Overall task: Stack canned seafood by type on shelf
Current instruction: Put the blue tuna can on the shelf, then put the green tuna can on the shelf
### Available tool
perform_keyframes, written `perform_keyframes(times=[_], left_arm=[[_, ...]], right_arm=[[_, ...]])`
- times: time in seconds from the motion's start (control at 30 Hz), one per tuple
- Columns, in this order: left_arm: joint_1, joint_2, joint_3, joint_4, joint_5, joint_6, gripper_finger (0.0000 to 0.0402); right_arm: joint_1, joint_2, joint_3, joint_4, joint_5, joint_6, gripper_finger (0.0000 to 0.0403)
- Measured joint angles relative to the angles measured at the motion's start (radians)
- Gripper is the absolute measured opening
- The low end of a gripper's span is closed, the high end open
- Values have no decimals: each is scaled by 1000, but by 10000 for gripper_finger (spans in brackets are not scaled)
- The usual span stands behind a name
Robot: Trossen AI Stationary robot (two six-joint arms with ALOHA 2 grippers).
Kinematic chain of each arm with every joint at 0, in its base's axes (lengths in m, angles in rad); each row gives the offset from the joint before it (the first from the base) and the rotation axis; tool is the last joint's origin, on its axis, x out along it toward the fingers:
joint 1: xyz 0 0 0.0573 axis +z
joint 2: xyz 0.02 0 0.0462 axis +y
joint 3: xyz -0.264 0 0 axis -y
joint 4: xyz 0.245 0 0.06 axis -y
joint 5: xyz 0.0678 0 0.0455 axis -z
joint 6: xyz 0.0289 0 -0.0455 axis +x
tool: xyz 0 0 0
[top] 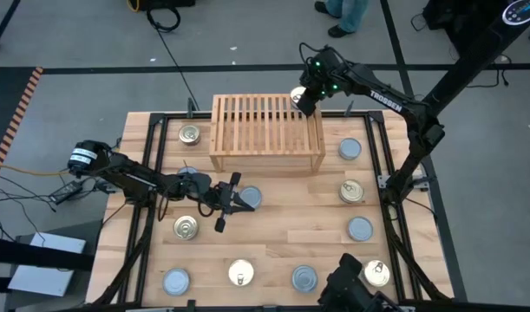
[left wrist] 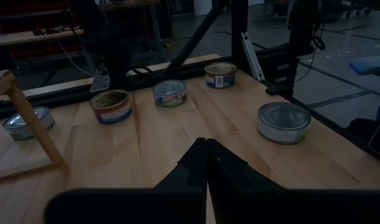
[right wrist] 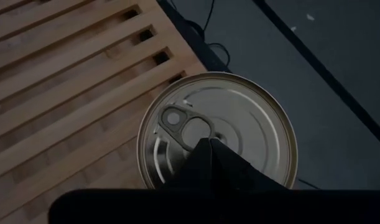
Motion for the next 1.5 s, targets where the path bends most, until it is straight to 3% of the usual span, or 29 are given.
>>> perform_keyframes(times=[0.63, 0.93, 1.1, 1.3, 1.5], left_arm=[[0, 0, 0, 0, 0, 0, 8], [1, 0, 0, 0, -21, 1, 8], [1, 0, 0, -18, -22, 3, 8], [1, 0, 0, -55, -107, 7, 8], [1, 0, 0, -67, -128, 24, 8]], right_arm=[[-1, -2, 0, -28, 30, 10, 9], [30, 7, 95, -115, 41, 36, 36], [91, 5, 183, -247, 53, 28, 36], [226, -19, 250, -369, 233, -20, 14], [377, -59, 245, -455, 208, -26, 6]])
